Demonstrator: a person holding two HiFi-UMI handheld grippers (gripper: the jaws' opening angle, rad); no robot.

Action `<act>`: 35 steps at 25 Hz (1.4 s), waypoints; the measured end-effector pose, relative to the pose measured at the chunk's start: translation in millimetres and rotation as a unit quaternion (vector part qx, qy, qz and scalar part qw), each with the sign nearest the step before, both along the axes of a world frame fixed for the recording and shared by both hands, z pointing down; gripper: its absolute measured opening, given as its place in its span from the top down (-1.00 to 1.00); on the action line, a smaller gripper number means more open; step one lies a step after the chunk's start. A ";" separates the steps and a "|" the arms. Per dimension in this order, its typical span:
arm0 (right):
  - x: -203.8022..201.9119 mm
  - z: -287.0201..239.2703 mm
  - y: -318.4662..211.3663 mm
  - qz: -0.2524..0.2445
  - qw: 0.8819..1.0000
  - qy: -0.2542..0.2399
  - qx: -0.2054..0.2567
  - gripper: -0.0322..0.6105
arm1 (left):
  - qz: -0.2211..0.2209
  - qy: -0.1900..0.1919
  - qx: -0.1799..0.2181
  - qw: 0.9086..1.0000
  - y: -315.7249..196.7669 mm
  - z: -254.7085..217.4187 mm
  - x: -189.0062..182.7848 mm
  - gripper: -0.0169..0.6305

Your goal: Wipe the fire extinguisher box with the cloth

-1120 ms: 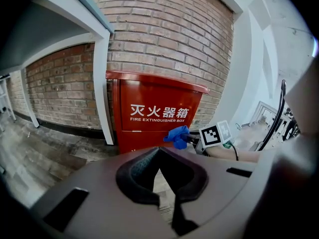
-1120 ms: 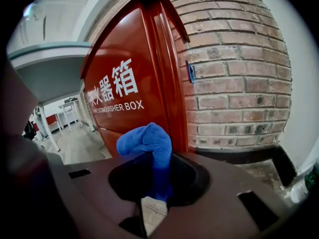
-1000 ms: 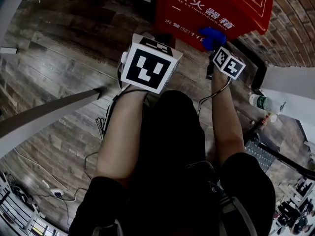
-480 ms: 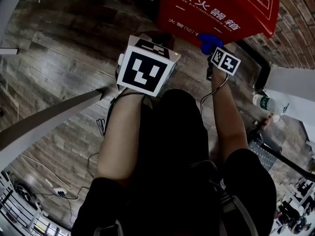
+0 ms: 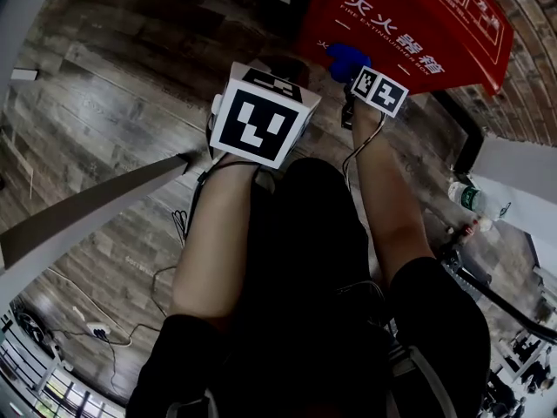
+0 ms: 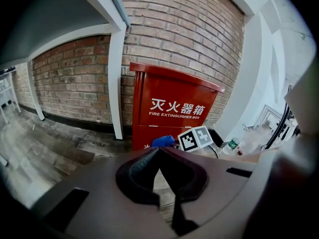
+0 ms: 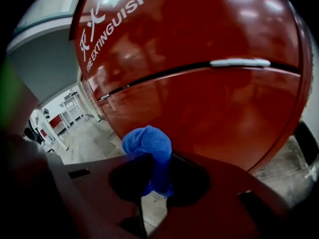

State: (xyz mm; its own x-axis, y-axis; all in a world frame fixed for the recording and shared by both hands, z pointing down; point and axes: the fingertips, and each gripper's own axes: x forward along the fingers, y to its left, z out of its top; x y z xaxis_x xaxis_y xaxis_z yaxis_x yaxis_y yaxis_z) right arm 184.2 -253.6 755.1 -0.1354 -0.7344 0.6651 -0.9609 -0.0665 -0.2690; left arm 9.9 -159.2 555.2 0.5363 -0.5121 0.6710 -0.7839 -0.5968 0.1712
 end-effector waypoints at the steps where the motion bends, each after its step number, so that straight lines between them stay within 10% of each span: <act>1: -9.9 -3.2 -6.3 -0.006 1.000 -0.003 0.005 0.64 | -0.003 -0.001 0.000 1.000 -1.3 0.4 -3.4 0.92; 17: -119.1 46.2 -65.7 -0.061 0.998 -0.014 -0.017 0.64 | -0.084 -0.026 -0.040 0.995 46.0 19.9 -132.2 0.92; 35: 24.2 92.3 17.4 0.049 0.996 0.001 -0.072 0.64 | -0.058 -0.054 -0.028 0.996 82.2 9.3 -102.3 0.92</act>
